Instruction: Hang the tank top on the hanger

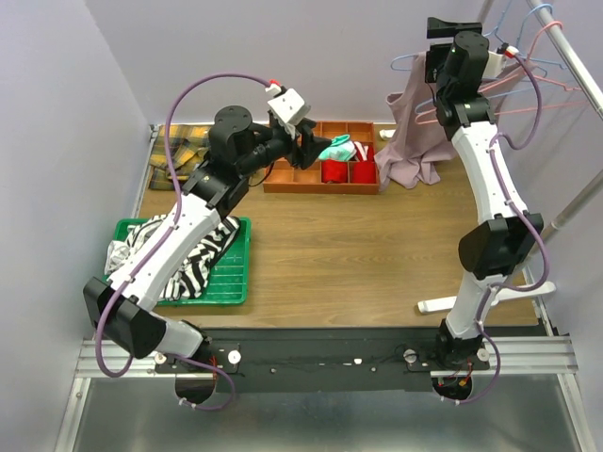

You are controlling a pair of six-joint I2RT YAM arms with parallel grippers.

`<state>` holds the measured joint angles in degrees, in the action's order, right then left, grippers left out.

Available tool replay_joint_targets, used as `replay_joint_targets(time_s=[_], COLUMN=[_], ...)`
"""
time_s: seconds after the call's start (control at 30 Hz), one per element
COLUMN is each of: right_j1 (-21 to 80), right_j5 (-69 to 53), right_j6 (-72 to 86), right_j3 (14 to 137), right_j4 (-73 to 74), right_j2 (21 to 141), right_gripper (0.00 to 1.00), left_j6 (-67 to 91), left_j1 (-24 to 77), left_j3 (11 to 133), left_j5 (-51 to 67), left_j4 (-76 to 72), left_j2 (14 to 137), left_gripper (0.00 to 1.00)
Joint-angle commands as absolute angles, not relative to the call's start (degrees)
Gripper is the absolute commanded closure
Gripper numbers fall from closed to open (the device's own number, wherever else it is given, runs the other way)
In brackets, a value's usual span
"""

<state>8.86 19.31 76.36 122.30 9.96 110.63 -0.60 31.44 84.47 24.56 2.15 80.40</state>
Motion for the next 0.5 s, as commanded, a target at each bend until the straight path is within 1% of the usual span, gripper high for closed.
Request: replay_joint_targets(time_s=[0.0,0.27,0.47], right_j1=[10.1,10.5,10.5], right_j5=[20.3,23.6,27.6], right_j6=[75.0,71.6,66.8], right_j3=[118.5,121.0,122.0], right_j4=[12.0,17.2,18.5], right_j2=[107.4,107.5,107.8], right_gripper=[0.16,0.16,0.16], left_j6=[-0.3,1.4,2.4], left_j1=[31.0,30.7,30.7], left_j3=[83.2,82.6,81.7], left_j5=[22.5,22.0,22.2], left_j4=[0.3,-1.4,-2.5], left_j2=[77.5,76.9,76.5], left_gripper=[0.37,0.36,0.36])
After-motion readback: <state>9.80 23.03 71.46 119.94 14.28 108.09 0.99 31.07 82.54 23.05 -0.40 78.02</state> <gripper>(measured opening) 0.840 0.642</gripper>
